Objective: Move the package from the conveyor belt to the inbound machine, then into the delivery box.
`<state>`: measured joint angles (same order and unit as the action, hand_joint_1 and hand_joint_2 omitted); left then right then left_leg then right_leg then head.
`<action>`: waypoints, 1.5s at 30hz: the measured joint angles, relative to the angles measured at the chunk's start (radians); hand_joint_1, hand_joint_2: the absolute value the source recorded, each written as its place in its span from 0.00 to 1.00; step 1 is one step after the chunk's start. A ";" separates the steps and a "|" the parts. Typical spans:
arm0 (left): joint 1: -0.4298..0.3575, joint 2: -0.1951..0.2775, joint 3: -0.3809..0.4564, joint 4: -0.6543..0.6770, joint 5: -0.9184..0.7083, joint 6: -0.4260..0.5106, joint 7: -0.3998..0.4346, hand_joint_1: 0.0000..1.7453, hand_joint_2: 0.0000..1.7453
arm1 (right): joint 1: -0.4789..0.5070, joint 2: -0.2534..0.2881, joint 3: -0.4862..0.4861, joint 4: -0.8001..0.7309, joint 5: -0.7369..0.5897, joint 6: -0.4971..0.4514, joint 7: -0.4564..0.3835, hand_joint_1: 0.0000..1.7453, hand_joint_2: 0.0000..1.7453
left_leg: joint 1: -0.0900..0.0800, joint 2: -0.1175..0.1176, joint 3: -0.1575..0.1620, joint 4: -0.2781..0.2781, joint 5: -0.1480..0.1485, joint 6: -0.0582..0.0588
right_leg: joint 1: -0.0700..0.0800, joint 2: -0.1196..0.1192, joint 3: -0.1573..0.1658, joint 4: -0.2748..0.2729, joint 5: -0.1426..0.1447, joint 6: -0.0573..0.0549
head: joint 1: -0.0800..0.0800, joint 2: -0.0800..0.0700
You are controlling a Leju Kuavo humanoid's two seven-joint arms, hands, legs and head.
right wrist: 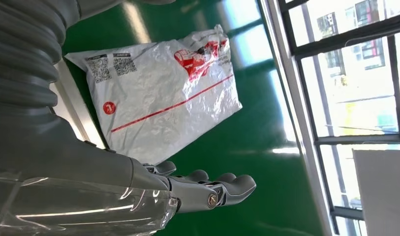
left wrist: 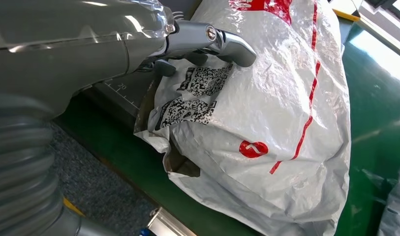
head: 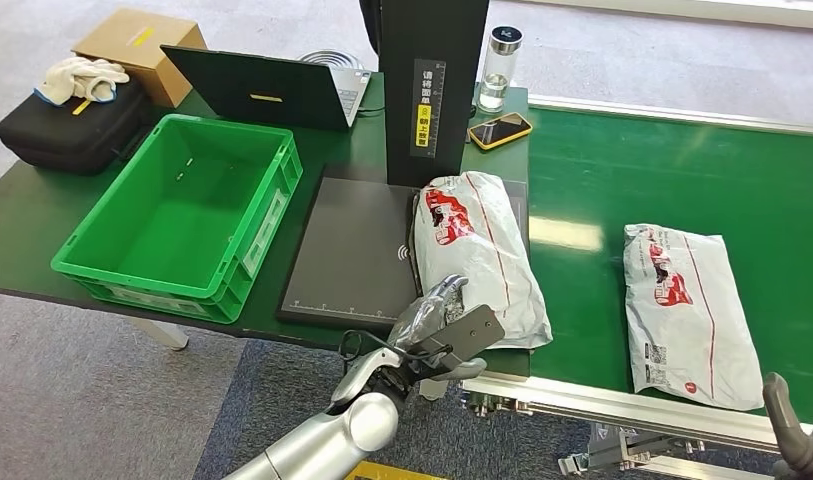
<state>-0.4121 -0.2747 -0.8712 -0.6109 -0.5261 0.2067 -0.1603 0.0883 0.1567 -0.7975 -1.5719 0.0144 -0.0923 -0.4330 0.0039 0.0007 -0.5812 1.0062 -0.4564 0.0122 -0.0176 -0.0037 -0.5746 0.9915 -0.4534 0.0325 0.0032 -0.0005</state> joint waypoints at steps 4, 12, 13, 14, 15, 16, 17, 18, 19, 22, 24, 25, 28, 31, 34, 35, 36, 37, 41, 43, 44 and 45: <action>-0.010 -0.006 -0.009 0.014 -0.005 0.007 0.002 0.00 1.00 | 0.018 -0.001 0.042 -0.044 -0.004 0.000 -0.002 0.00 1.00 | 0.000 0.000 0.000 0.000 0.000 0.000 | 0.000 0.000 0.000 0.000 0.000 0.000 | 0.000 0.000; -0.022 -0.014 -0.011 0.035 -0.008 0.056 0.004 0.00 1.00 | 0.047 -0.002 0.128 -0.107 -0.013 -0.033 -0.017 0.00 1.00 | 0.000 0.000 0.000 0.000 0.000 0.000 | 0.000 0.000 0.000 0.000 0.000 0.000 | 0.000 0.000; -0.022 -0.014 -0.011 0.037 -0.014 0.069 0.007 0.00 1.00 | 0.050 -0.003 0.138 -0.114 -0.013 -0.037 -0.018 0.00 1.00 | 0.000 0.000 0.000 0.000 0.000 0.000 | 0.000 0.000 0.000 0.000 0.000 0.000 | 0.000 0.000; -0.023 -0.015 -0.011 0.039 -0.021 0.084 0.012 0.00 1.00 | 0.053 -0.004 0.148 -0.120 -0.013 -0.039 -0.018 0.00 1.00 | 0.000 0.000 0.000 0.000 0.000 0.000 | 0.000 0.000 0.000 0.000 0.000 0.000 | 0.000 0.000; -0.023 -0.015 -0.011 0.042 -0.032 0.105 0.020 0.00 1.00 | 0.055 -0.006 0.159 -0.126 -0.013 -0.042 -0.019 0.00 1.00 | 0.000 0.000 0.000 0.000 0.000 0.000 | 0.000 0.000 0.000 0.000 0.000 0.000 | 0.000 0.000; -0.023 -0.015 -0.011 0.044 -0.044 0.126 0.028 0.00 1.00 | 0.057 -0.007 0.168 -0.131 -0.013 -0.046 -0.019 0.00 1.00 | 0.000 0.000 0.000 0.000 0.000 0.000 | 0.000 0.000 0.000 0.000 0.000 0.000 | 0.000 0.000; -0.024 -0.015 -0.011 0.047 -0.055 0.147 0.035 0.00 1.00 | 0.058 -0.009 0.177 -0.136 -0.013 -0.049 -0.020 0.00 1.00 | 0.000 0.000 0.000 0.000 0.000 0.000 | 0.000 0.000 0.000 0.000 0.000 0.000 | 0.000 0.000; -0.024 -0.015 -0.011 0.050 -0.065 0.165 0.041 0.00 1.00 | 0.059 -0.010 0.187 -0.140 -0.013 -0.052 -0.020 0.00 1.00 | 0.000 0.000 0.000 0.000 0.000 0.000 | 0.000 0.000 0.000 0.000 0.000 0.000 | 0.000 0.000; -0.024 -0.016 -0.011 0.054 -0.072 0.179 0.045 0.00 1.00 | 0.060 -0.012 0.196 -0.144 -0.013 -0.054 -0.021 0.00 1.00 | 0.000 0.000 0.000 0.000 0.000 0.000 | 0.000 0.000 0.000 0.000 0.000 0.000 | 0.000 0.000; -0.026 -0.017 -0.011 0.067 -0.093 0.202 0.054 0.00 1.00 | 0.063 -0.021 0.224 -0.155 -0.013 -0.061 -0.024 0.00 1.00 | 0.000 0.000 0.000 0.000 0.000 0.000 | 0.000 0.000 0.000 0.000 0.000 0.000 | 0.000 0.000; -0.026 -0.018 -0.011 0.075 -0.105 0.210 0.059 0.00 1.00 | 0.064 -0.026 0.238 -0.161 -0.013 -0.068 -0.026 0.00 1.00 | 0.000 0.000 0.000 0.000 0.000 0.000 | 0.000 0.000 0.000 0.000 0.000 0.000 | 0.000 0.000; -0.027 -0.018 -0.011 0.078 -0.111 0.212 0.063 0.00 1.00 | 0.065 -0.028 0.244 -0.164 -0.013 -0.070 -0.026 0.00 1.00 | 0.000 0.000 0.000 0.000 0.000 0.000 | 0.000 0.000 0.000 0.000 0.000 0.000 | 0.000 0.000; -0.028 -0.019 -0.011 0.090 -0.136 0.209 0.085 0.00 1.00 | 0.072 -0.032 0.262 -0.175 -0.012 -0.075 -0.031 0.00 1.00 | 0.000 0.000 0.000 0.000 0.000 0.000 | 0.000 0.000 0.000 0.000 0.000 0.000 | 0.000 0.000; -0.030 -0.021 -0.014 0.104 -0.164 0.187 0.106 0.00 1.00 | 0.080 -0.034 0.280 -0.194 -0.012 -0.086 -0.037 0.00 1.00 | 0.000 0.000 0.000 0.000 0.000 0.000 | 0.000 0.000 0.000 0.000 0.000 0.000 | 0.000 0.000; -0.032 -0.022 -0.019 0.114 -0.179 0.169 0.116 0.00 1.00 | 0.092 -0.034 0.288 -0.215 -0.011 -0.091 -0.039 0.00 1.00 | 0.000 0.000 0.000 0.000 0.000 0.000 | 0.000 0.000 0.000 0.000 0.000 0.000 | 0.000 0.000; -0.032 -0.022 -0.021 0.116 -0.183 0.164 0.118 0.00 1.00 | 0.096 -0.034 0.290 -0.221 -0.011 -0.091 -0.039 0.00 1.00 | 0.000 0.000 0.000 0.000 0.000 0.000 | 0.000 0.000 0.000 0.000 0.000 0.000 | 0.000 0.000; -0.033 -0.023 -0.023 0.119 -0.187 0.159 0.121 0.00 1.00 | 0.100 -0.035 0.290 -0.228 -0.011 -0.090 -0.040 0.00 1.00 | 0.000 0.000 0.000 0.000 0.000 0.000 | 0.000 0.000 0.000 0.000 0.000 0.000 | 0.000 0.000; -0.034 -0.023 -0.025 0.121 -0.190 0.155 0.124 0.00 1.00 | 0.104 -0.035 0.290 -0.233 -0.012 -0.089 -0.041 0.00 1.00 | 0.000 0.000 0.000 0.000 0.000 0.000 | 0.000 0.000 0.000 0.000 0.000 0.000 | 0.000 0.000; -0.036 -0.024 -0.033 0.124 -0.202 0.143 0.135 0.00 1.00 | 0.114 -0.036 0.290 -0.246 -0.013 -0.085 -0.045 0.00 1.00 | 0.000 0.000 0.000 0.000 0.000 0.000 | 0.000 0.000 0.000 0.000 0.000 0.000 | 0.000 0.000; -0.037 -0.025 -0.035 0.124 -0.209 0.138 0.144 0.00 1.00 | 0.116 -0.036 0.290 -0.249 -0.010 -0.084 -0.051 0.00 1.00 | 0.000 0.000 0.000 0.000 0.000 0.000 | 0.000 0.000 0.000 0.000 0.000 0.000 | 0.000 0.000; -0.037 -0.025 -0.035 0.124 -0.214 0.137 0.149 0.00 1.00 | 0.116 -0.036 0.291 -0.251 -0.007 -0.084 -0.054 0.00 1.00 | 0.000 0.000 0.000 0.000 0.000 0.000 | 0.000 0.000 0.000 0.000 0.000 0.000 | 0.000 0.000; -0.038 -0.025 -0.035 0.124 -0.219 0.136 0.153 0.00 1.00 | 0.117 -0.036 0.292 -0.252 -0.003 -0.084 -0.056 0.00 1.00 | 0.000 0.000 0.000 0.000 0.000 0.000 | 0.000 0.000 0.000 0.000 0.000 0.000 | 0.000 0.000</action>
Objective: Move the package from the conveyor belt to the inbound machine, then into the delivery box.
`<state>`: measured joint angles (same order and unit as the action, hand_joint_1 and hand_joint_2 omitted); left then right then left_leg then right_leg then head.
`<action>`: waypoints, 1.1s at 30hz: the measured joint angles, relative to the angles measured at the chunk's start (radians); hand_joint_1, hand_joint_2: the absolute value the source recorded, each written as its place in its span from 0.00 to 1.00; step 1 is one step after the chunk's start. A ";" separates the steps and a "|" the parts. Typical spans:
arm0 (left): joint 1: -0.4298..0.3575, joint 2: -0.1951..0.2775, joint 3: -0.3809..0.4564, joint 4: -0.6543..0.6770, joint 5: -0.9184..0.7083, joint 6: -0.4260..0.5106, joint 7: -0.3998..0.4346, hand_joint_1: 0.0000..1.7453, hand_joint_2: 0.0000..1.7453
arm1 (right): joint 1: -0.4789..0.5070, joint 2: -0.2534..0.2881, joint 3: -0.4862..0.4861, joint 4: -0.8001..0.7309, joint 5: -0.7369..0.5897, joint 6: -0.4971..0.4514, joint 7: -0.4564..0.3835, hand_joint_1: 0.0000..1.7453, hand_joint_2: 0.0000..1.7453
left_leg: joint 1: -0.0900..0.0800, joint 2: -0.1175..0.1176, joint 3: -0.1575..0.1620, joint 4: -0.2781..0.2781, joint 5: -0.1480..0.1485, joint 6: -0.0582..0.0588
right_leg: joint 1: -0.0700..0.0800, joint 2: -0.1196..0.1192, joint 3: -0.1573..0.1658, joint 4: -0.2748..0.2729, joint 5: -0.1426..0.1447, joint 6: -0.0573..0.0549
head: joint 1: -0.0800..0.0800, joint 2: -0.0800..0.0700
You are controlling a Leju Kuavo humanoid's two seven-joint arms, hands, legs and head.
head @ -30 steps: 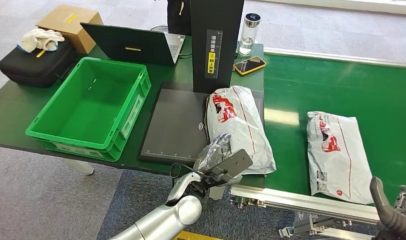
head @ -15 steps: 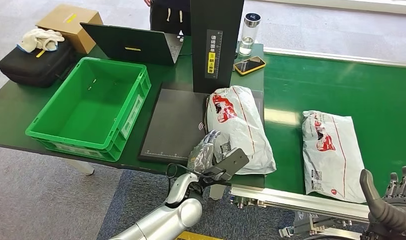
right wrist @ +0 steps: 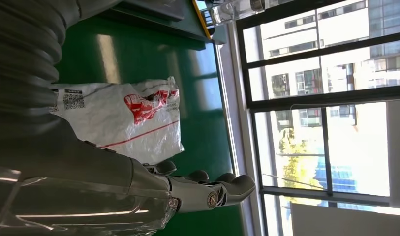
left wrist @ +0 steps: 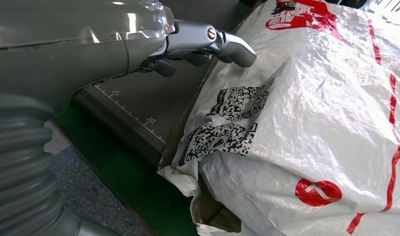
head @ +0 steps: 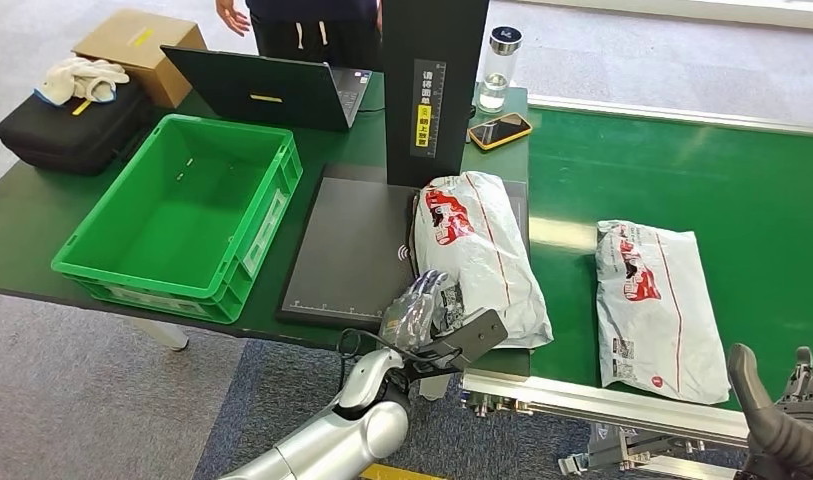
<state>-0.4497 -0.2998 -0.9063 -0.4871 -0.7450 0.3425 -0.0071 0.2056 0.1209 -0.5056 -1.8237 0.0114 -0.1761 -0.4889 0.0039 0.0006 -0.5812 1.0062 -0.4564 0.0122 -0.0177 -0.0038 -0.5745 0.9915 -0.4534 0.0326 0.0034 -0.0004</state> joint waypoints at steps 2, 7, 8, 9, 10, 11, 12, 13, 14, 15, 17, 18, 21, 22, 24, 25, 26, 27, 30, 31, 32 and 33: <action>-0.001 0.000 0.000 0.000 -0.011 0.000 0.008 0.00 1.00 | 0.003 0.000 0.004 -0.003 0.010 0.000 -0.004 0.00 1.00 | 0.000 0.000 0.000 0.000 0.000 0.000 | 0.000 0.000 0.000 0.000 0.000 0.000 | 0.000 0.000; -0.004 -0.003 0.000 0.000 -0.028 0.002 0.016 0.00 1.00 | 0.007 -0.001 0.022 -0.008 0.026 -0.004 -0.008 0.00 1.00 | 0.000 0.000 0.000 0.000 0.000 0.000 | 0.000 0.000 0.000 0.000 0.000 0.000 | 0.000 0.000; -0.004 -0.003 0.000 0.000 -0.031 0.003 0.016 0.00 1.00 | 0.007 -0.001 0.026 -0.008 0.027 -0.005 -0.008 0.00 1.00 | 0.000 0.000 0.000 0.000 0.000 0.000 | 0.000 0.000 0.000 0.000 0.000 0.000 | 0.000 0.000; -0.004 -0.003 0.000 0.000 -0.033 0.004 0.016 0.00 1.00 | 0.007 -0.001 0.030 -0.008 0.029 -0.007 -0.008 0.00 1.00 | 0.000 0.000 0.000 0.000 0.000 0.000 | 0.000 0.000 0.000 0.000 0.000 0.000 | 0.000 0.000; -0.004 -0.003 0.000 0.000 -0.035 0.006 0.017 0.00 1.00 | 0.007 -0.001 0.035 -0.008 0.030 -0.008 -0.008 0.00 1.00 | 0.000 0.000 0.000 0.000 0.000 0.000 | 0.000 0.000 0.000 0.000 0.000 0.000 | 0.000 0.000; -0.004 -0.003 0.001 0.000 -0.035 0.010 0.018 0.00 1.00 | 0.006 -0.001 0.040 -0.008 0.031 -0.011 -0.009 0.00 1.00 | 0.000 0.000 0.000 0.000 0.000 0.000 | 0.000 0.000 0.000 0.000 0.000 0.000 | 0.000 0.000; -0.004 -0.003 0.003 0.000 -0.036 0.014 0.019 0.00 1.00 | 0.006 -0.001 0.046 -0.008 0.033 -0.014 -0.010 0.00 1.00 | 0.000 0.000 0.000 0.000 0.000 0.000 | 0.000 0.000 0.000 0.000 0.000 0.000 | 0.000 0.000; -0.003 -0.003 0.006 0.000 -0.035 0.020 0.019 0.00 1.00 | 0.005 -0.002 0.051 -0.007 0.034 -0.018 -0.011 0.00 1.00 | 0.000 0.000 0.000 0.000 0.000 0.000 | 0.000 0.000 0.000 0.000 0.000 0.000 | 0.000 0.000; -0.003 -0.003 0.011 0.000 -0.032 0.028 0.017 0.00 1.00 | 0.005 -0.003 0.057 -0.007 0.037 -0.024 -0.013 0.00 1.00 | 0.000 0.000 0.000 0.000 0.000 0.000 | 0.000 0.000 0.000 0.000 0.000 0.000 | 0.000 0.000; -0.003 -0.003 0.018 0.000 -0.028 0.037 0.014 0.00 1.00 | 0.004 -0.004 0.062 -0.006 0.042 -0.031 -0.015 0.00 1.00 | 0.000 0.000 0.000 0.000 0.000 0.000 | 0.000 0.000 0.000 0.000 0.000 0.000 | 0.000 0.000; -0.002 -0.003 0.040 0.000 -0.011 0.061 0.000 0.00 1.00 | 0.003 -0.007 0.071 -0.004 0.061 -0.058 -0.024 0.00 1.00 | 0.000 0.000 0.000 0.000 0.000 0.000 | 0.000 0.000 0.000 0.000 0.000 0.000 | 0.000 0.000; -0.001 -0.004 0.052 0.000 -0.002 0.071 -0.007 0.00 1.00 | 0.003 -0.009 0.075 -0.003 0.076 -0.078 -0.032 0.00 1.00 | 0.000 0.000 0.000 0.000 0.000 0.000 | 0.000 0.000 0.000 0.000 0.000 0.000 | 0.000 0.000; 0.000 -0.005 0.087 -0.002 0.015 0.083 -0.022 0.00 1.00 | 0.000 -0.017 0.085 0.000 0.123 -0.139 -0.055 0.00 1.00 | 0.000 0.000 0.000 0.000 0.000 0.000 | 0.000 0.000 0.000 0.000 0.000 0.000 | 0.000 0.000; 0.000 -0.006 0.096 -0.004 0.017 0.084 -0.024 0.00 1.00 | -0.002 -0.019 0.088 0.002 0.136 -0.154 -0.057 0.00 1.00 | 0.000 0.000 0.000 0.000 0.000 0.000 | 0.000 0.000 0.000 0.000 0.000 0.000 | 0.000 0.000; 0.000 -0.007 0.112 -0.008 0.016 0.086 -0.024 0.00 1.00 | -0.007 -0.022 0.094 0.009 0.159 -0.175 -0.050 0.00 1.00 | 0.000 0.000 0.000 0.000 0.000 0.000 | 0.000 0.000 0.000 0.000 0.000 0.000 | 0.000 0.000; 0.000 -0.008 0.119 -0.010 0.015 0.087 -0.024 0.00 1.00 | -0.010 -0.023 0.096 0.015 0.169 -0.181 -0.041 0.00 1.00 | 0.000 0.000 0.000 0.000 0.000 0.000 | 0.000 0.000 0.000 0.000 0.000 0.000 | 0.000 0.000; 0.000 -0.009 0.124 -0.011 0.014 0.086 -0.024 0.00 1.00 | -0.013 -0.023 0.097 0.021 0.179 -0.184 -0.029 0.00 1.00 | 0.000 0.000 0.000 0.000 0.000 0.000 | 0.000 0.000 0.000 0.000 0.000 0.000 | 0.000 0.000; -0.001 -0.010 0.128 -0.011 0.012 0.083 -0.024 0.00 1.00 | -0.016 -0.023 0.098 0.028 0.188 -0.185 -0.015 0.00 1.00 | 0.000 0.000 0.000 0.000 0.000 0.000 | 0.000 0.000 0.000 0.000 0.000 0.000 | 0.000 0.000; -0.001 -0.013 0.132 -0.011 0.006 0.069 -0.026 0.00 1.00 | -0.016 -0.023 0.098 0.051 0.207 -0.182 0.020 0.00 1.00 | 0.000 0.000 0.000 0.000 0.000 0.000 | 0.000 0.000 0.000 0.000 0.000 0.000 | 0.000 0.000; -0.002 -0.015 0.132 -0.011 0.004 0.063 -0.027 0.00 1.00 | -0.014 -0.023 0.096 0.056 0.211 -0.178 0.028 0.00 1.00 | 0.000 0.000 0.000 0.000 0.000 0.000 | 0.000 0.000 0.000 0.000 0.000 0.000 | 0.000 0.000; -0.003 -0.016 0.132 -0.011 0.001 0.055 -0.027 0.00 1.00 | -0.010 -0.023 0.091 0.060 0.217 -0.170 0.034 0.00 1.00 | 0.000 0.000 0.000 0.000 0.000 0.000 | 0.000 0.000 0.000 0.000 0.000 0.000 | 0.000 0.000; -0.005 -0.018 0.132 -0.011 0.000 0.048 -0.027 0.00 1.00 | -0.005 -0.022 0.084 0.063 0.224 -0.159 0.038 0.00 1.00 | 0.000 0.000 0.000 0.000 0.000 0.000 | 0.000 0.000 0.000 0.000 0.000 0.000 | 0.000 0.000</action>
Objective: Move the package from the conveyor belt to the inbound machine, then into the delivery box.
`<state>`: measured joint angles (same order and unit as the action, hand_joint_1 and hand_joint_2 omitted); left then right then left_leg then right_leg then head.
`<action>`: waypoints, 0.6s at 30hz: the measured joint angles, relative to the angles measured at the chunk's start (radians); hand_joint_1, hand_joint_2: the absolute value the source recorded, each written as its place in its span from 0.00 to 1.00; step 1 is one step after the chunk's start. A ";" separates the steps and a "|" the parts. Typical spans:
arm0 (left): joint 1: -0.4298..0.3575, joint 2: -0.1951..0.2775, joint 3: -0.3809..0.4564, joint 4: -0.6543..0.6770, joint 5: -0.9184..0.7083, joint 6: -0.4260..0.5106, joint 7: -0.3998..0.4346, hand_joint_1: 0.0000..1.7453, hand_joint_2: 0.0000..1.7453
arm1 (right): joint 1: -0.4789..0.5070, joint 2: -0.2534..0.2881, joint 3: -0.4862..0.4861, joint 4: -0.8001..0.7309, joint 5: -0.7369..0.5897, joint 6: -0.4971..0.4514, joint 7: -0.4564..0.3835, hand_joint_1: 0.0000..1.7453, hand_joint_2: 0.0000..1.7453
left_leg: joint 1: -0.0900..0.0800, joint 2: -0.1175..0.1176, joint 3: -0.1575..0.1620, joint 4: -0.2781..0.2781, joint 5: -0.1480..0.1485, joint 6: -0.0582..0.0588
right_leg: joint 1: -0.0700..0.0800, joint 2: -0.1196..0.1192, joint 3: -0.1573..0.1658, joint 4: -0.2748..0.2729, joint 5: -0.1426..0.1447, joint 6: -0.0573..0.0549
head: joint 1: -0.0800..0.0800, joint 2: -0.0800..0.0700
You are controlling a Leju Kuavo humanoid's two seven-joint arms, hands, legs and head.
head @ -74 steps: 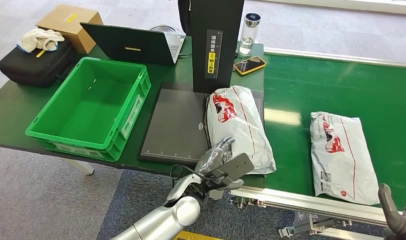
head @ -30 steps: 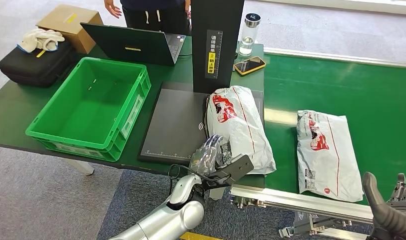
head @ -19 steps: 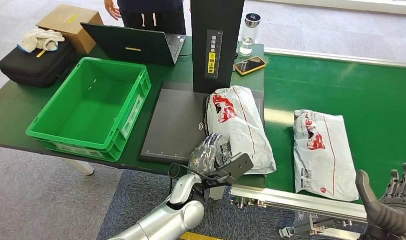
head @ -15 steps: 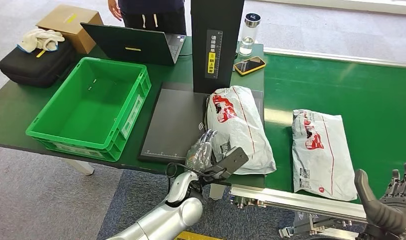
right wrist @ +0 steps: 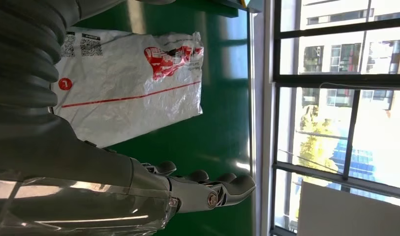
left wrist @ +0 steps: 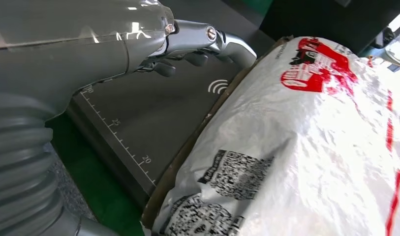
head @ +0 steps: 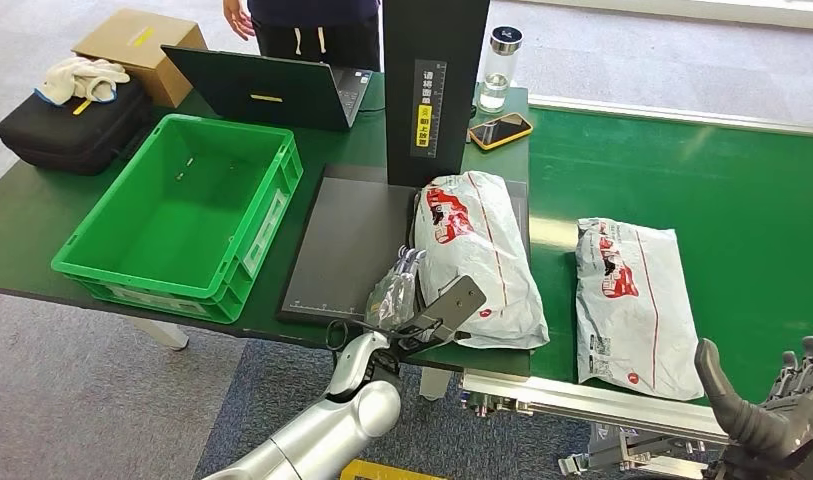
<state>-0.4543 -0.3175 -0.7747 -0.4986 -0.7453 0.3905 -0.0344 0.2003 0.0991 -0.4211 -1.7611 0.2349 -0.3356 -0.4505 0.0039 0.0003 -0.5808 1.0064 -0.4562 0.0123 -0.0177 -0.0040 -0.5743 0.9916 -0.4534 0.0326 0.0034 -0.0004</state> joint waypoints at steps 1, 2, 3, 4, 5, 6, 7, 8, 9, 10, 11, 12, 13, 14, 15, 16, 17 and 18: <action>-0.001 -0.001 -0.001 0.000 -0.001 -0.006 0.001 0.00 1.00 | 0.006 0.002 -0.009 0.001 0.007 0.012 0.002 0.00 1.00 | 0.000 0.000 0.000 0.000 0.000 0.000 | 0.000 0.000 0.000 0.000 0.000 0.000 | 0.000 0.000; -0.002 -0.002 -0.001 0.000 -0.001 -0.011 0.002 0.00 1.00 | 0.012 0.004 -0.018 0.001 0.012 0.024 0.003 0.00 1.00 | 0.000 0.000 0.000 0.000 0.000 0.000 | 0.000 0.000 0.000 0.000 0.000 0.000 | 0.000 0.000; -0.003 -0.002 -0.002 0.000 -0.001 -0.014 0.003 0.00 1.00 | 0.018 0.007 -0.027 0.001 0.016 0.033 0.003 0.00 1.00 | 0.000 0.000 0.000 0.000 0.000 0.000 | 0.000 0.000 0.000 0.000 0.000 0.000 | 0.000 0.000; -0.003 -0.002 -0.004 0.000 -0.001 -0.018 0.004 0.00 1.00 | 0.022 0.011 -0.036 0.001 0.019 0.041 0.003 0.00 1.00 | 0.000 0.000 0.000 0.000 0.000 0.000 | 0.000 0.000 0.000 0.000 0.000 0.000 | 0.000 0.000; -0.003 -0.002 -0.005 0.000 -0.001 -0.022 0.004 0.00 1.00 | 0.027 0.014 -0.044 0.000 0.021 0.048 0.003 0.00 1.00 | 0.000 0.000 0.000 0.000 0.000 0.000 | 0.000 0.000 0.000 0.000 0.000 0.000 | 0.000 0.000; -0.003 -0.002 -0.006 0.000 -0.001 -0.027 0.004 0.00 1.00 | 0.030 0.018 -0.052 -0.002 0.023 0.055 0.003 0.00 1.00 | 0.000 0.000 0.000 0.000 0.000 0.000 | 0.000 0.000 0.000 0.000 0.000 0.000 | 0.000 0.000; -0.004 -0.002 -0.008 0.000 -0.001 -0.031 0.005 0.00 1.00 | 0.033 0.022 -0.059 -0.004 0.025 0.061 0.003 0.00 1.00 | 0.000 0.000 0.000 0.000 0.000 0.000 | 0.000 0.000 0.000 0.000 0.000 0.000 | 0.000 0.000; -0.004 -0.002 -0.009 0.000 -0.001 -0.034 0.005 0.00 1.00 | 0.036 0.026 -0.065 -0.006 0.026 0.065 0.003 0.00 1.00 | 0.000 0.000 0.000 0.000 0.000 0.000 | 0.000 0.000 0.000 0.000 0.000 0.000 | 0.000 0.000; -0.004 -0.002 -0.010 0.000 -0.001 -0.036 0.005 0.00 1.00 | 0.038 0.030 -0.070 -0.009 0.027 0.067 0.003 0.00 1.00 | 0.000 0.000 0.000 0.000 0.000 0.000 | 0.000 0.000 0.000 0.000 0.000 0.000 | 0.000 0.000; -0.004 -0.002 -0.010 0.000 -0.001 -0.039 0.005 0.00 1.00 | 0.039 0.033 -0.074 -0.011 0.028 0.068 0.003 0.00 1.00 | 0.000 0.000 0.000 0.000 0.000 0.000 | 0.000 0.000 0.000 0.000 0.000 0.000 | 0.000 0.000; -0.004 -0.003 -0.011 0.000 -0.001 -0.042 0.005 0.00 1.00 | 0.040 0.036 -0.078 -0.012 0.028 0.068 0.003 0.00 1.00 | 0.000 0.000 0.000 0.000 0.000 0.000 | 0.000 0.000 0.000 0.000 0.000 0.000 | 0.000 0.000; -0.004 -0.003 -0.012 0.000 -0.001 -0.044 0.005 0.00 1.00 | 0.041 0.040 -0.082 -0.014 0.029 0.068 0.003 0.00 1.00 | 0.000 0.000 0.000 0.000 0.000 0.000 | 0.000 0.000 0.000 0.000 0.000 0.000 | 0.000 0.000; -0.005 -0.003 -0.013 0.001 -0.001 -0.047 0.005 0.00 1.00 | 0.043 0.043 -0.085 -0.017 0.030 0.068 0.003 0.00 1.00 | 0.000 0.000 0.000 0.000 0.000 0.000 | 0.000 0.000 0.000 0.000 0.000 0.000 | 0.000 0.000; -0.005 -0.003 -0.015 0.001 -0.001 -0.049 0.005 0.00 1.00 | 0.045 0.047 -0.088 -0.020 0.031 0.068 0.003 0.00 1.00 | 0.000 0.000 0.000 0.000 0.000 0.000 | 0.000 0.000 0.000 0.000 0.000 0.000 | 0.000 0.000; -0.006 -0.003 -0.016 0.001 -0.001 -0.052 0.006 0.00 1.00 | 0.047 0.051 -0.091 -0.023 0.032 0.069 0.002 0.00 1.00 | 0.000 0.000 0.000 0.000 0.000 0.000 | 0.000 0.000 0.000 0.000 0.000 0.000 | 0.000 0.000; -0.006 -0.003 -0.019 0.001 -0.001 -0.055 0.008 0.00 1.00 | 0.049 0.055 -0.094 -0.027 0.034 0.071 0.001 0.00 1.00 | 0.000 0.000 0.000 0.000 0.000 0.000 | 0.000 0.000 0.000 0.000 0.000 0.000 | 0.000 0.000; -0.007 -0.004 -0.021 0.001 -0.002 -0.057 0.010 0.00 1.00 | 0.051 0.059 -0.096 -0.032 0.036 0.076 0.000 0.00 1.00 | 0.000 0.000 0.000 0.000 0.000 0.000 | 0.000 0.000 0.000 0.000 0.000 0.000 | 0.000 0.000; -0.008 -0.004 -0.024 0.001 -0.002 -0.059 0.013 0.00 1.00 | 0.053 0.064 -0.099 -0.037 0.039 0.083 -0.001 0.00 1.00 | 0.000 0.000 0.000 0.000 0.000 0.000 | 0.000 0.000 0.000 0.000 0.000 0.000 | 0.000 0.000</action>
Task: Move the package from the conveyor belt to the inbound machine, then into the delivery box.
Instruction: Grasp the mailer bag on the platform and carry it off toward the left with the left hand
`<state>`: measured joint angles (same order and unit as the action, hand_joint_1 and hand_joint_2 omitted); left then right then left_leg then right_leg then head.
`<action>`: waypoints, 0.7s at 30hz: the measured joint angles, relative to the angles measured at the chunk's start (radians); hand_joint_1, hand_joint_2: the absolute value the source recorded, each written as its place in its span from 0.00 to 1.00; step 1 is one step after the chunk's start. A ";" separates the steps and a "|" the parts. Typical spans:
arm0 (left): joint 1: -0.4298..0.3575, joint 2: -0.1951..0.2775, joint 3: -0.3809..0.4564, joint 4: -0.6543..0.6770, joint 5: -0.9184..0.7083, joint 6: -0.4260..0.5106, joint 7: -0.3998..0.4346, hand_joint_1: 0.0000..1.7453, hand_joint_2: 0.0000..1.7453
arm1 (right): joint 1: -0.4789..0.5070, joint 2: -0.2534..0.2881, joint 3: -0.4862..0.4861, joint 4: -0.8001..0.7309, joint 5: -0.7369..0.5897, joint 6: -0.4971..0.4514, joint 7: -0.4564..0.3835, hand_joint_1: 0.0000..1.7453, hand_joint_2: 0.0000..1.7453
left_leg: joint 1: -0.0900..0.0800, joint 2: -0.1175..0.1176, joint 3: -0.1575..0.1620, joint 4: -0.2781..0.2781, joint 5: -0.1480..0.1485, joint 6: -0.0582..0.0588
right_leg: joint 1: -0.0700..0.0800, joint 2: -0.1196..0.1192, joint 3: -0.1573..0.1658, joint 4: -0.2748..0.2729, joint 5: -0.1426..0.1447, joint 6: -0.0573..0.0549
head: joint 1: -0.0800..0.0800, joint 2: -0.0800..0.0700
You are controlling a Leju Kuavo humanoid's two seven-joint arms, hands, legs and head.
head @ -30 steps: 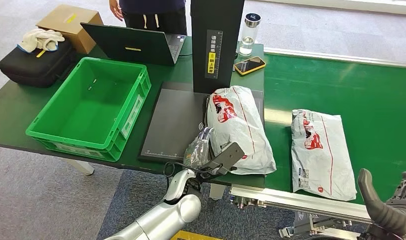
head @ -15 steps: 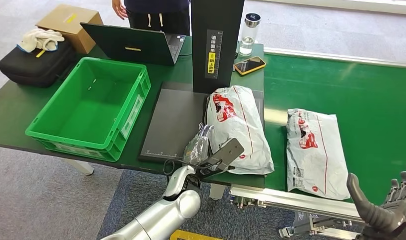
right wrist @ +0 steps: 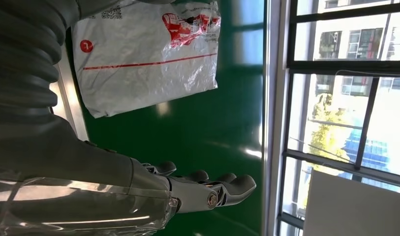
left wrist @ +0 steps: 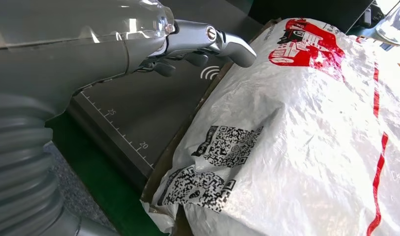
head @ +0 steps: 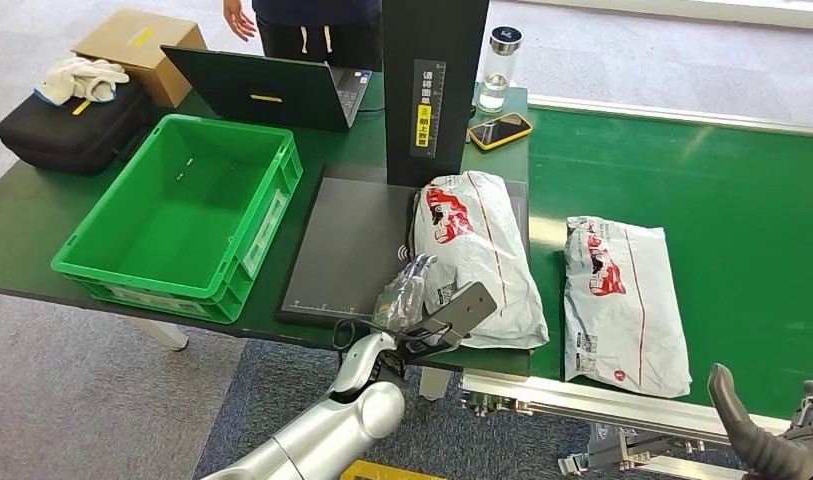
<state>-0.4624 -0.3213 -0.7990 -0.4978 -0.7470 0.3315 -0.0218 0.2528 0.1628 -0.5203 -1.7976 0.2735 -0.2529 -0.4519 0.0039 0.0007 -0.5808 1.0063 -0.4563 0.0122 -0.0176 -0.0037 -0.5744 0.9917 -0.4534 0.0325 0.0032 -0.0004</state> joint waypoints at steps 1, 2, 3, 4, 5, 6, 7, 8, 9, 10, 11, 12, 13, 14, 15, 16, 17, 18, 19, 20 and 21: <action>-0.001 0.000 -0.003 0.000 0.000 -0.001 0.003 0.00 1.00 | 0.001 0.004 -0.003 -0.004 0.002 0.009 -0.001 0.00 1.00 | 0.000 0.000 0.000 0.000 0.000 0.000 | 0.000 0.000 0.000 0.000 0.000 0.000 | 0.000 0.000; -0.001 0.000 -0.005 0.000 -0.001 -0.001 0.006 0.00 1.00 | 0.001 0.008 -0.005 -0.008 0.004 0.017 -0.003 0.00 1.00 | 0.000 0.000 0.000 0.000 0.000 0.000 | 0.000 0.000 0.000 0.000 0.000 0.000 | 0.000 0.000; -0.002 0.000 -0.007 0.000 -0.001 -0.001 0.008 0.00 1.00 | 0.001 0.012 -0.006 -0.010 0.006 0.023 -0.005 0.00 1.00 | 0.000 0.000 0.000 0.000 0.000 0.000 | 0.000 0.000 0.000 0.000 0.000 0.000 | 0.000 0.000; -0.002 0.000 -0.007 0.000 -0.001 -0.001 0.011 0.00 1.00 | 0.000 0.015 -0.007 -0.012 0.008 0.028 -0.008 0.00 1.00 | 0.000 0.000 0.000 0.000 0.000 0.000 | 0.000 0.000 0.000 0.000 0.000 0.000 | 0.000 0.000; -0.002 0.000 -0.008 0.000 -0.002 -0.001 0.013 0.00 1.00 | 0.000 0.018 -0.007 -0.013 0.010 0.031 -0.010 0.00 1.00 | 0.000 0.000 0.000 0.000 0.000 0.000 | 0.000 0.000 0.000 0.000 0.000 0.000 | 0.000 0.000; -0.002 0.000 -0.008 0.000 -0.003 0.000 0.016 0.00 1.00 | -0.001 0.020 -0.007 -0.015 0.013 0.034 -0.012 0.00 1.00 | 0.000 0.000 0.000 0.000 0.000 0.000 | 0.000 0.000 0.000 0.000 0.000 0.000 | 0.000 0.000; -0.002 0.000 -0.008 0.000 -0.005 0.000 0.019 0.01 1.00 | -0.001 0.021 -0.007 -0.016 0.016 0.035 -0.014 0.00 1.00 | 0.000 0.000 0.000 0.000 0.000 0.000 | 0.000 0.000 0.000 0.000 0.000 0.000 | 0.000 0.000; -0.002 0.000 -0.008 0.000 -0.007 0.001 0.022 0.26 1.00 | -0.001 0.022 -0.007 -0.017 0.018 0.036 -0.015 0.00 1.00 | 0.000 0.000 0.000 0.000 0.000 0.000 | 0.000 0.000 0.000 0.000 0.000 0.000 | 0.000 0.000; -0.002 0.000 -0.008 0.000 -0.010 0.002 0.026 0.51 1.00 | -0.002 0.022 -0.006 -0.018 0.020 0.036 -0.016 0.00 1.00 | 0.000 0.000 0.000 0.000 0.000 0.000 | 0.000 0.000 0.000 0.000 0.000 0.000 | 0.000 0.000; -0.002 0.000 -0.008 0.000 -0.014 0.002 0.029 0.76 1.00 | -0.002 0.022 -0.006 -0.019 0.020 0.035 -0.017 0.00 1.00 | 0.000 0.000 0.000 0.000 0.000 0.000 | 0.000 0.000 0.000 0.000 0.000 0.000 | 0.000 0.000; -0.002 0.000 -0.008 0.000 -0.018 0.003 0.032 1.00 1.00 | -0.002 0.022 -0.005 -0.021 0.021 0.035 -0.017 0.00 1.00 | 0.000 0.000 0.000 0.000 0.000 0.000 | 0.000 0.000 0.000 0.000 0.000 0.000 | 0.000 0.000; -0.002 0.000 -0.008 0.000 -0.022 0.003 0.035 1.00 1.00 | -0.001 0.022 -0.003 -0.023 0.020 0.035 -0.018 0.00 1.00 | 0.000 0.000 0.000 0.000 0.000 0.000 | 0.000 0.000 0.000 0.000 0.000 0.000 | 0.000 0.000; -0.002 0.000 -0.008 0.000 -0.025 0.004 0.037 1.00 1.00 | -0.001 0.022 -0.001 -0.026 0.020 0.035 -0.018 0.00 1.00 | 0.000 0.000 0.000 0.000 0.000 0.000 | 0.000 0.000 0.000 0.000 0.000 0.000 | 0.000 0.000; -0.002 0.000 -0.008 0.000 -0.030 0.004 0.039 1.00 1.00 | 0.000 0.022 0.001 -0.029 0.018 0.035 -0.018 0.00 1.00 | 0.000 0.000 0.000 0.000 0.000 0.000 | 0.000 0.000 0.000 0.000 0.000 0.000 | 0.000 0.000; -0.002 0.000 -0.008 0.000 -0.033 0.004 0.041 1.00 1.00 | 0.001 0.022 0.003 -0.032 0.016 0.035 -0.018 0.00 1.00 | 0.000 0.000 0.000 0.000 0.000 0.000 | 0.000 0.000 0.000 0.000 0.000 0.000 | 0.000 0.000; -0.002 0.000 -0.008 0.000 -0.037 0.004 0.043 1.00 1.00 | 0.002 0.022 0.006 -0.036 0.013 0.035 -0.018 0.00 1.00 | 0.000 0.000 0.000 0.000 0.000 0.000 | 0.000 0.000 0.000 0.000 0.000 0.000 | 0.000 0.000; -0.002 0.000 -0.008 0.000 -0.041 0.004 0.045 1.00 1.00 | 0.004 0.022 0.009 -0.040 0.010 0.036 -0.019 0.00 1.00 | 0.000 0.000 0.000 0.000 0.000 0.000 | 0.000 0.000 0.000 0.000 0.000 0.000 | 0.000 0.000; -0.002 0.000 -0.008 0.000 -0.043 0.005 0.046 1.00 1.00 | 0.006 0.022 0.012 -0.044 0.007 0.036 -0.020 0.00 1.00 | 0.000 0.000 0.000 0.000 0.000 0.000 | 0.000 0.000 0.000 0.000 0.000 0.000 | 0.000 0.000; -0.002 0.000 -0.008 0.000 -0.046 0.006 0.047 1.00 1.00 | 0.008 0.022 0.015 -0.048 0.004 0.036 -0.021 0.00 1.00 | 0.000 0.000 0.000 0.000 0.000 0.000 | 0.000 0.000 0.000 0.000 0.000 0.000 | 0.000 0.000; -0.002 0.000 -0.008 0.000 -0.048 0.007 0.048 1.00 1.00 | 0.010 0.022 0.018 -0.052 0.002 0.036 -0.022 0.00 1.00 | 0.000 0.000 0.000 0.000 0.000 0.000 | 0.000 0.000 0.000 0.000 0.000 0.000 | 0.000 0.000; -0.002 0.000 -0.008 0.000 -0.050 0.009 0.048 1.00 1.00 | 0.012 0.022 0.022 -0.057 0.000 0.035 -0.023 0.00 1.00 | 0.000 0.000 0.000 0.000 0.000 0.000 | 0.000 0.000 0.000 0.000 0.000 0.000 | 0.000 0.000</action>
<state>-0.4639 -0.3214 -0.8068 -0.4981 -0.7970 0.3407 0.0259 0.2648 0.1845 -0.4983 -1.8541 0.2738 -0.2174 -0.4744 0.0039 0.0006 -0.5810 1.0063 -0.4563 0.0122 -0.0176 -0.0038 -0.5742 0.9917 -0.4534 0.0325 0.0033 -0.0004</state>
